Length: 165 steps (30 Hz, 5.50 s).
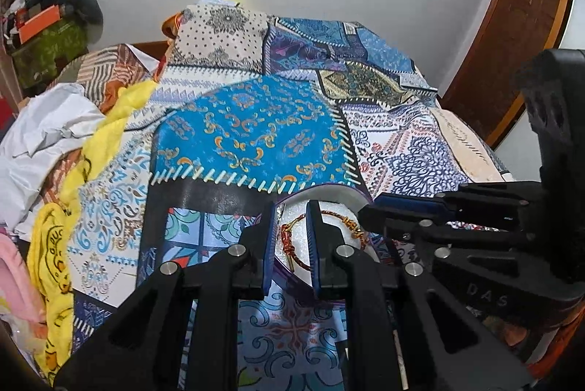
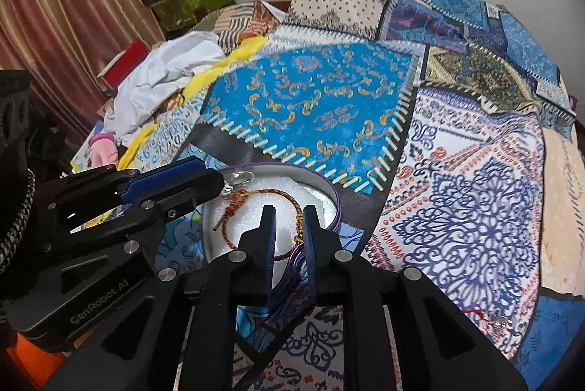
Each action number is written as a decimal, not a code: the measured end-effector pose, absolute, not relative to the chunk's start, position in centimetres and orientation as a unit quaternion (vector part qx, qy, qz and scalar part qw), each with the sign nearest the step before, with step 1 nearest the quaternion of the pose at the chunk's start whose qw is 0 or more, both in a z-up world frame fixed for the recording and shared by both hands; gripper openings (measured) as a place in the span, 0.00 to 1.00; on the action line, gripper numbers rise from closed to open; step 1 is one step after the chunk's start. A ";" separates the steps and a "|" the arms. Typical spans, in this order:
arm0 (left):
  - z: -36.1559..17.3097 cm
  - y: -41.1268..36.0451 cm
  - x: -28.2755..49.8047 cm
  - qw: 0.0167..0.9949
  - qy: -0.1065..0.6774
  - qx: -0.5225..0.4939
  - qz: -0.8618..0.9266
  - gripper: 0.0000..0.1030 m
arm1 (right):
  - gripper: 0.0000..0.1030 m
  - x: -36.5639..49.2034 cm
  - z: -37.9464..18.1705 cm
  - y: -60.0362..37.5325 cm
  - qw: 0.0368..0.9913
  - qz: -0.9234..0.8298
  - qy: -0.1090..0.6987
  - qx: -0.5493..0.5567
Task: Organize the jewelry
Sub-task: 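Lower the bracelet into the box and open the right gripper, then withdraw the right gripper and move it back to the jewelry pile, then close the right gripper on a gold ring in the pile, then carry the gold ring with the right gripper over the heart box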
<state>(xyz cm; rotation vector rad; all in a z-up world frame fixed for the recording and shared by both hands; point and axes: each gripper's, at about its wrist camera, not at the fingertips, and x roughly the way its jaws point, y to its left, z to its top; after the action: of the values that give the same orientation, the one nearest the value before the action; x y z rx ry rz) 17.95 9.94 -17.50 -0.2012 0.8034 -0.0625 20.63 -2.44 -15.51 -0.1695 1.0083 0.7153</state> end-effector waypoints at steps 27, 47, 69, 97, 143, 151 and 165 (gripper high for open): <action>-9.7 4.6 12.2 0.949 0.315 -0.030 -0.010 0.64 | 0.42 14.9 -5.7 -11.0 0.896 0.293 0.332 -0.043; -12.3 -2.7 16.1 0.930 0.360 -0.030 -0.068 0.65 | 0.53 15.4 -8.1 -21.3 0.916 0.194 0.350 -0.014; -19.5 -5.3 16.6 0.891 0.442 -0.016 -0.101 0.54 | 0.53 17.5 -15.5 -19.4 0.860 0.252 0.439 -0.055; -19.8 -5.4 18.6 0.884 0.442 -0.062 -0.137 0.09 | 0.19 18.0 -16.6 -18.0 0.850 0.283 0.439 -0.071; -10.5 4.8 11.6 0.945 0.313 -0.084 -0.048 0.07 | 0.19 13.5 -6.1 -10.8 0.890 0.320 0.321 -0.045; -10.7 7.6 11.5 0.947 0.308 -0.091 -0.028 0.07 | 0.19 13.9 -6.8 -7.7 0.884 0.334 0.324 -0.052; -15.7 9.6 14.2 0.927 0.357 -0.112 -0.029 0.07 | 0.19 17.7 -10.9 -4.3 0.855 0.346 0.381 -0.061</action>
<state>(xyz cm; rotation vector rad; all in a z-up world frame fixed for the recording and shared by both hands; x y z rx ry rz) 14.24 9.64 -15.68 -0.2306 0.7313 -0.0597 17.68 -4.26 -10.88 -0.1292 0.8011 0.7284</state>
